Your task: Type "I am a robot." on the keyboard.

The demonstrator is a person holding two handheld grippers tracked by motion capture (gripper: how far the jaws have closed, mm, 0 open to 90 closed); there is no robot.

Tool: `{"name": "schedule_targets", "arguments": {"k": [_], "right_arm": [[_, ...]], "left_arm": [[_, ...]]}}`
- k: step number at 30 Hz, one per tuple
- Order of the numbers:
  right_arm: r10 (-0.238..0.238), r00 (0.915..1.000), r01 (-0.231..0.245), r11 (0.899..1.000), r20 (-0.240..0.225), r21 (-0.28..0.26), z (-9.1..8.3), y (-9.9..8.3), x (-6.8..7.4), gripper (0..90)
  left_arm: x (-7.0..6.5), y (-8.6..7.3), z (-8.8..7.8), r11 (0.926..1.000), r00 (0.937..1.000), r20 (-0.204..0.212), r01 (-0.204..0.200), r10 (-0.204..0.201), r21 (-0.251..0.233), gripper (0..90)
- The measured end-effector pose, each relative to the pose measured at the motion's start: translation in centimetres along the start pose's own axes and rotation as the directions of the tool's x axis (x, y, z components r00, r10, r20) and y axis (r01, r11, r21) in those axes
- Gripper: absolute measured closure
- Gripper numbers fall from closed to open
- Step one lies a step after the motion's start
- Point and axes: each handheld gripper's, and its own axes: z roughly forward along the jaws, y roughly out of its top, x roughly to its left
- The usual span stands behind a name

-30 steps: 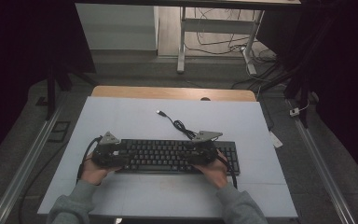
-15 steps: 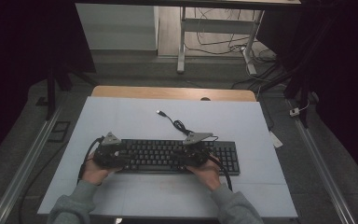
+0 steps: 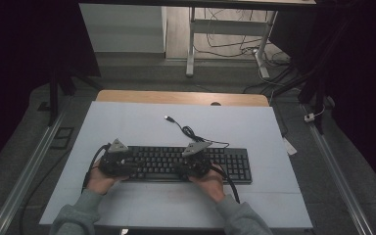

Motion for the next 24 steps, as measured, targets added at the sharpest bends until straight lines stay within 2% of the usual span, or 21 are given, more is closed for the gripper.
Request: {"name": "schedule_targets", "arguments": {"k": [6,16,24], "right_arm": [[-0.003,0.9998,0.003,1.0,0.018,0.012,0.5,0.1,0.2,89.5],[-0.013,0.9997,0.013,1.0,0.02,0.029,0.8,0.1,0.4,89.5],[-0.041,0.9986,0.039,0.998,0.033,0.053,1.2,0.1,0.6,89.5]], "left_arm": [[0.0,0.0,0.0,1.0,1.0,-0.003,-0.004,0.004,0.003,39.5],[-0.1,0.0,0.1,1.0,1.0,-0.003,-0.006,0.006,0.007,39.2],[0.0,-0.1,0.2,0.9999,1.0,-0.004,-0.005,0.005,0.012,39.0]]}}
